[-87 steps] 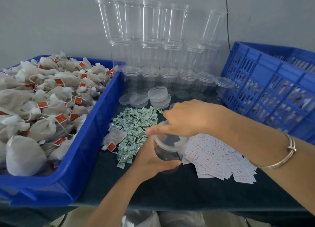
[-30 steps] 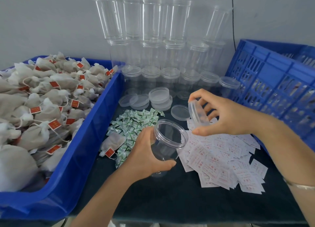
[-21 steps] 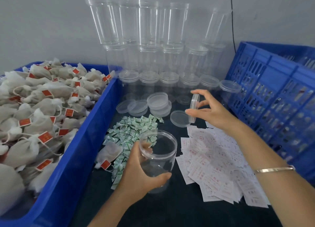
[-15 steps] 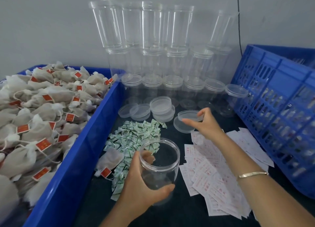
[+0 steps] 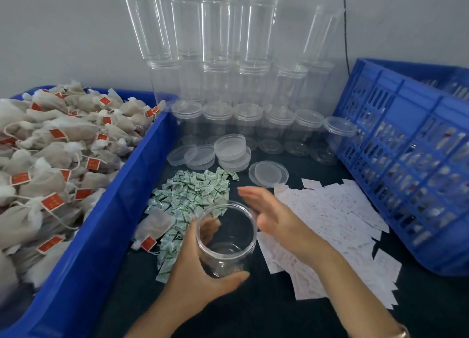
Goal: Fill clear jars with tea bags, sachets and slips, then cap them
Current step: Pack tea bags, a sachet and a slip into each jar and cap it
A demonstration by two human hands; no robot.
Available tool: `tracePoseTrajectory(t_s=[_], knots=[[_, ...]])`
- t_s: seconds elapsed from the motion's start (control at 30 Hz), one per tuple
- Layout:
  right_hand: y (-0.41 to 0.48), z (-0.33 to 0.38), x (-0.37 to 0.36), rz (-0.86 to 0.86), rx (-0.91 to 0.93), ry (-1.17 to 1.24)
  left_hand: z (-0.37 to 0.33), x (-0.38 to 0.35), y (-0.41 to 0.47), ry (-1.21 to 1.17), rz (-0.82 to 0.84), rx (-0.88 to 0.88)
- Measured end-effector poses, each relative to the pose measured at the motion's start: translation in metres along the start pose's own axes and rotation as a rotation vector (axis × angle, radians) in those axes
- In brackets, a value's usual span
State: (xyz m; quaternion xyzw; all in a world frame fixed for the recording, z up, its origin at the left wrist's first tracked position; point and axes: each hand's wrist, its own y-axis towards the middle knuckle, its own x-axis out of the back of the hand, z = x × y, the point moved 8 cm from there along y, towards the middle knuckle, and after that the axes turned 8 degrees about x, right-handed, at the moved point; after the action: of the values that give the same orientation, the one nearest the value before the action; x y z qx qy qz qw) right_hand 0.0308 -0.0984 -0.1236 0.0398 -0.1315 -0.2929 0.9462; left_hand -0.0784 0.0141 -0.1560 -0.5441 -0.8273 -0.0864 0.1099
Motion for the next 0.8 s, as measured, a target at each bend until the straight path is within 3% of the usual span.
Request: tracePoseTrajectory(t_s=[0.07, 0.17, 0.23, 0.3, 0.43, 0.5, 0.6, 0.7, 0.8], knots=[[-0.017, -0.005, -0.033, 0.074, 0.04, -0.014, 0.003, 0.0, -0.003, 0.021, 0.053, 0.065], [-0.03, -0.012, -0.049, -0.134, 0.095, -0.07, 0.002, 0.001, -0.009, 0.182, 0.239, 0.205], [-0.035, -0.013, -0.051, -0.265, 0.137, -0.074, -0.014, 0.014, -0.019, 0.461, 0.282, 0.228], [-0.035, -0.013, -0.052, -0.329, 0.161, -0.091, -0.051, 0.035, -0.03, 0.695, 0.224, 0.096], [-0.035, -0.015, -0.056, -0.382, 0.161, -0.102, -0.131, 0.099, -0.033, 0.722, -0.048, -0.167], [-0.035, -0.016, -0.056, -0.384, 0.149, -0.109, -0.145, 0.141, -0.013, 0.74, -0.228, -0.211], [-0.036, -0.017, -0.055, -0.389, 0.134, -0.115, -0.117, 0.201, 0.033, 0.885, -0.393, -0.002], [-0.036, -0.018, -0.055, -0.408, 0.126, -0.106, -0.06, 0.22, 0.051, 1.211, -0.272, 0.284], [-0.035, -0.018, -0.055, -0.415, 0.133, -0.109, -0.03, 0.21, 0.056, 1.602, -0.176, 0.306]])
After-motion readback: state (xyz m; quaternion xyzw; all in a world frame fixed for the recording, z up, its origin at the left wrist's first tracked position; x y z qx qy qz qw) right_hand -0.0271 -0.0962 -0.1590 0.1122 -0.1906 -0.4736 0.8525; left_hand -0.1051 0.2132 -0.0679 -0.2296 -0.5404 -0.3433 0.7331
